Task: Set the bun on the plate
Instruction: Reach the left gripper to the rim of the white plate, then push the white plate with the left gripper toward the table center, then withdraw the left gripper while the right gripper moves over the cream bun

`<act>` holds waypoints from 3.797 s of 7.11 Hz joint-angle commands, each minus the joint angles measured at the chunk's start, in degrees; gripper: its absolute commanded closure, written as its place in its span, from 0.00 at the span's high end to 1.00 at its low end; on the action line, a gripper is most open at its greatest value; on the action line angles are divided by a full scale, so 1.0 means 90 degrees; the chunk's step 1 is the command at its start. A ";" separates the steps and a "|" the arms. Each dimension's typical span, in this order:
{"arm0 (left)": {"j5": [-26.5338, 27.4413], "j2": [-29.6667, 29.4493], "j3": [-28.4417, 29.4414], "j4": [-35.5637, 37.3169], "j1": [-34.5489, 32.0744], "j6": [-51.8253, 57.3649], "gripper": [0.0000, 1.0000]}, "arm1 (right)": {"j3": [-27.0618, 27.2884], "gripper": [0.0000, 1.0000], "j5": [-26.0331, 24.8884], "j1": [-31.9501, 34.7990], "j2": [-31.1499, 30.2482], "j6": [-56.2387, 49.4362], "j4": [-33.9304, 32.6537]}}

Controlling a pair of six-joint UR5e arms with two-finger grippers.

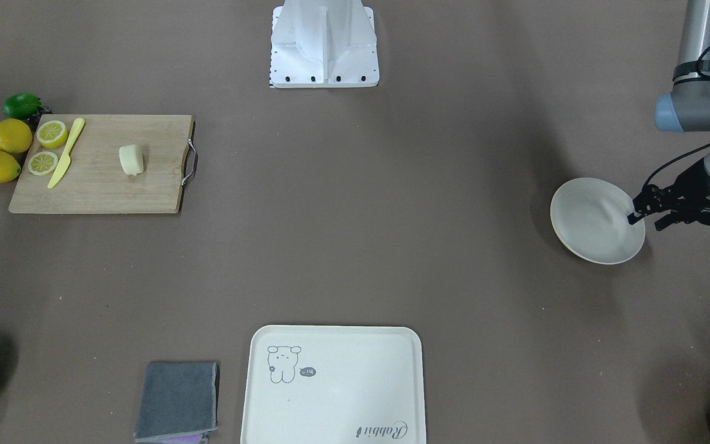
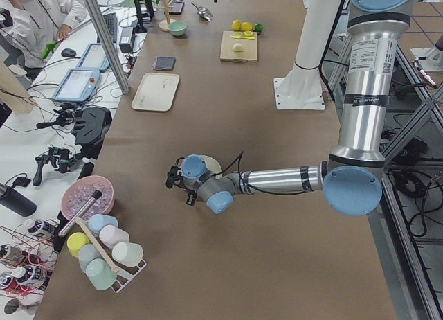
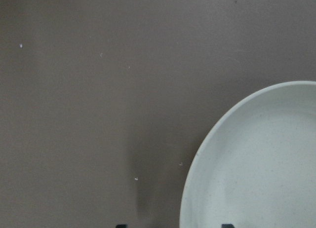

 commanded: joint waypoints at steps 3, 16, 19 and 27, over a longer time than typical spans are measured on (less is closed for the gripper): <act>-0.0701 -0.0180 -0.0049 -0.0010 -0.0102 -0.0398 0.00 | 0.0013 1.00 0.0000 0.0009 -0.0002 0.0000 0.0002; 0.2237 -0.3121 -0.1456 0.1728 0.3402 -0.5215 0.00 | 0.0042 1.00 0.0000 0.0009 0.0008 0.0117 -0.0008; 0.2414 -0.3131 -0.1485 0.1718 0.3589 -0.5147 0.96 | 0.0033 1.00 0.0019 -0.0001 0.0008 0.0127 -0.0008; 0.0423 -0.2301 -0.3162 0.5195 0.0411 -0.1534 0.97 | 0.1048 1.00 -0.1999 -0.3658 0.0185 0.3174 -0.0076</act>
